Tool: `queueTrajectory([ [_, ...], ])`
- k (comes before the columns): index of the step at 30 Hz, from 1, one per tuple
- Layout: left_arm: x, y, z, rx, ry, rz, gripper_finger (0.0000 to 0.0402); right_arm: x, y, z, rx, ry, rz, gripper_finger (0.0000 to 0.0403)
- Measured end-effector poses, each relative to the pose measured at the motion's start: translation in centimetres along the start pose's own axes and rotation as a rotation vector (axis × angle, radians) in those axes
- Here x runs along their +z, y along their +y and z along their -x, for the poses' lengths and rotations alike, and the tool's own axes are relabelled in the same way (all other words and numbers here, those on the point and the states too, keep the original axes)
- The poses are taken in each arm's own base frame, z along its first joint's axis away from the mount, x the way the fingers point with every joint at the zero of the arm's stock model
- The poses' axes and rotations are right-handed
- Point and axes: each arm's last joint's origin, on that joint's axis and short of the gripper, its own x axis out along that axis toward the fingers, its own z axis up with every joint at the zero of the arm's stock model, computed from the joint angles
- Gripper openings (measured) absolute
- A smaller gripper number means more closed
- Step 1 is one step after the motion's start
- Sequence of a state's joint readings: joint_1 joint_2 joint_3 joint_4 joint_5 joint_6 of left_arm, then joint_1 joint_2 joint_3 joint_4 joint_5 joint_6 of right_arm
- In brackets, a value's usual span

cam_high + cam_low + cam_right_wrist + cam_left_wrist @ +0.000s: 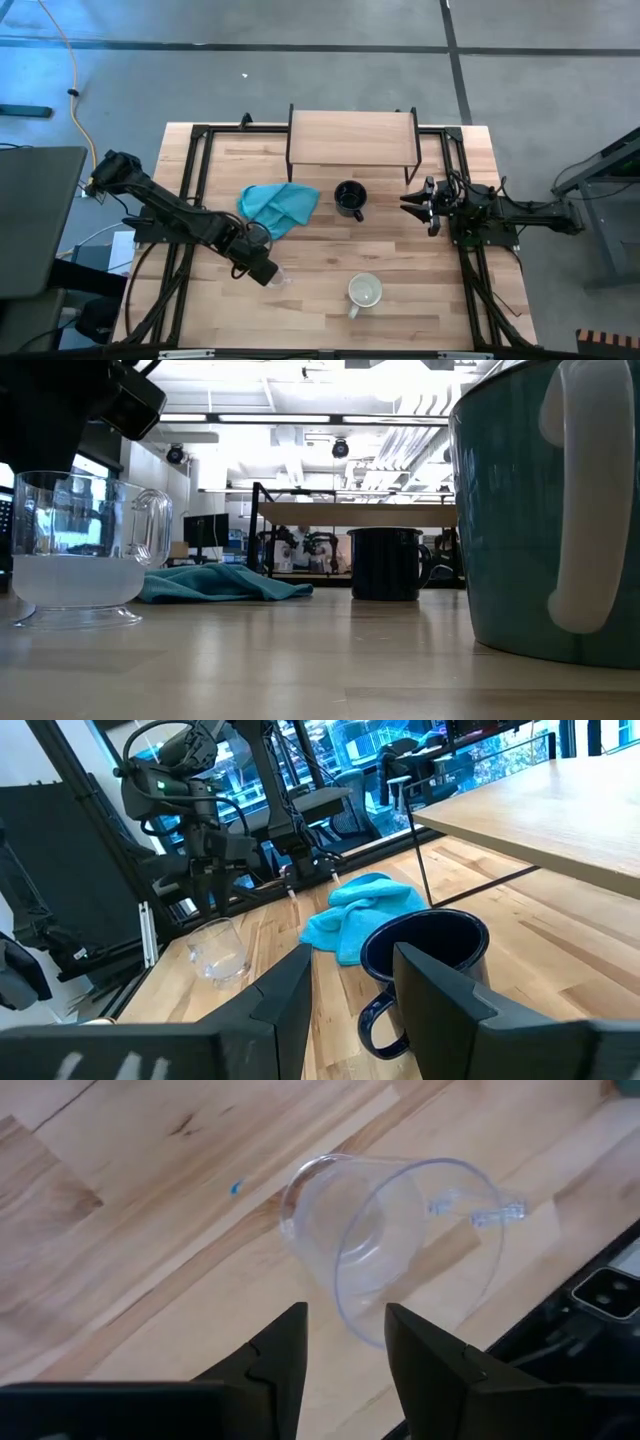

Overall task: Stack small to large cups/mugs on shelf
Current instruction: Put the transparent mug on the shelf

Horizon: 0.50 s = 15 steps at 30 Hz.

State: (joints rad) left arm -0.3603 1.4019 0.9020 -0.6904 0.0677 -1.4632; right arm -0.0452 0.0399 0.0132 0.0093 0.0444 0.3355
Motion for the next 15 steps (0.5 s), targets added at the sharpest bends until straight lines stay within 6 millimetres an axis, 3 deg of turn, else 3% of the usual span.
queueTrajectory([
  [15,0.03,-0.16,-0.60,0.008,0.007,-0.015,0.0124,0.02,0.00,0.00,-0.001,-0.003,-0.005,0.0134],
])
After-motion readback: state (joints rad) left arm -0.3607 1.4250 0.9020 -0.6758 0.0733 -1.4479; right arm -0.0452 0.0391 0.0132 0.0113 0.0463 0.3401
